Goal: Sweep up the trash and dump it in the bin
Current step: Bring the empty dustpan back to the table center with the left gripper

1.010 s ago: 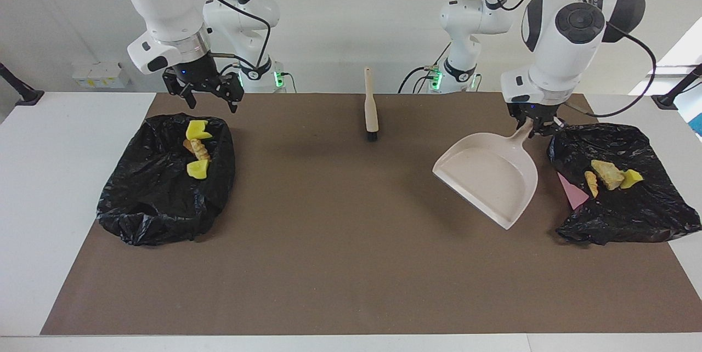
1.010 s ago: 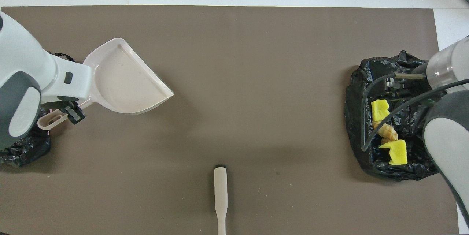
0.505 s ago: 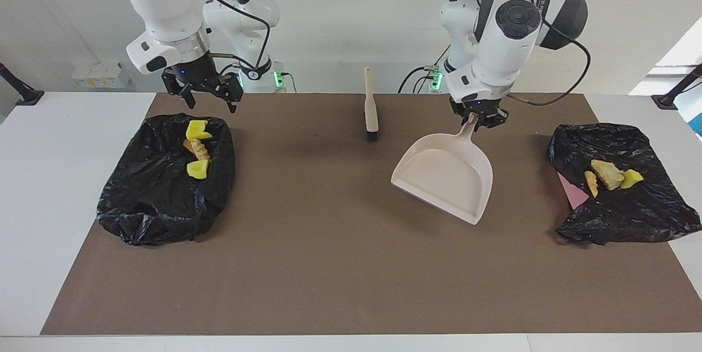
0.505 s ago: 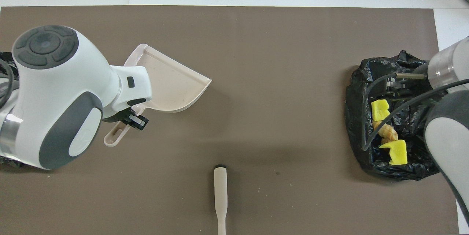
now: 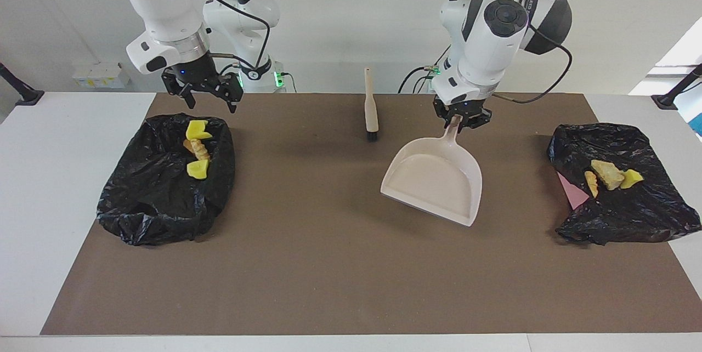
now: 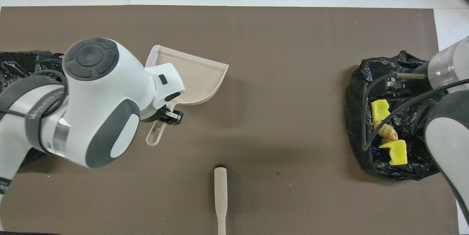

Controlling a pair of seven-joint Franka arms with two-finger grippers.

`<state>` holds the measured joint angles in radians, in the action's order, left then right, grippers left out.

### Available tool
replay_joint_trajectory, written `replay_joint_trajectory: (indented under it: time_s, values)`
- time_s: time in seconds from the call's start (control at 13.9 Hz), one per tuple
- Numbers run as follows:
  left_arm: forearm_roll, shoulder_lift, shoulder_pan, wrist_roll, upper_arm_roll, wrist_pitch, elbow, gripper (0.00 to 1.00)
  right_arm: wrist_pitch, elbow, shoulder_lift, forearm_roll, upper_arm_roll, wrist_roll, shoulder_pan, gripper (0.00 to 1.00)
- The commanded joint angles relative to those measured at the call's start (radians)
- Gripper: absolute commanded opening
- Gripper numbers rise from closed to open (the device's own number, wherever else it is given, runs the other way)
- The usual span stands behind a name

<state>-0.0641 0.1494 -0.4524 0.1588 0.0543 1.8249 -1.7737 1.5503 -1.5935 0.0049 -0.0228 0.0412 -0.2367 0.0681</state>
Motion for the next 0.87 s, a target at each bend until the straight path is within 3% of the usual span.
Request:
replay_joint_trajectory:
  time_s: [0.0, 0.36, 0.58, 0.72, 0.79]
  values:
    - [-0.011, 0.073, -0.064, 0.128, -0.019, 0.085, 0.0, 0.0, -0.006, 0.009, 0.0, 0.0, 0.0, 0.025, -0.007, 1.0]
    - [-0.028, 0.107, -0.167, 0.382, -0.016, 0.23, -0.048, 0.0, -0.006, 0.009, 0.0, 0.0, -0.001, 0.023, -0.008, 1.0]
    - [-0.028, 0.102, -0.195, 0.396, -0.017, 0.339, -0.127, 0.02, -0.006, 0.009, 0.0, 0.0, -0.001, 0.025, -0.008, 1.0]
    - [-0.028, 0.11, -0.195, 0.412, -0.017, 0.373, -0.139, 0.3, -0.006, 0.009, 0.0, 0.0, -0.001, 0.025, -0.007, 1.0]
    - [-0.028, 0.11, -0.195, 0.424, -0.019, 0.364, -0.135, 0.72, -0.006, 0.009, 0.0, 0.0, -0.001, 0.025, -0.007, 1.0]
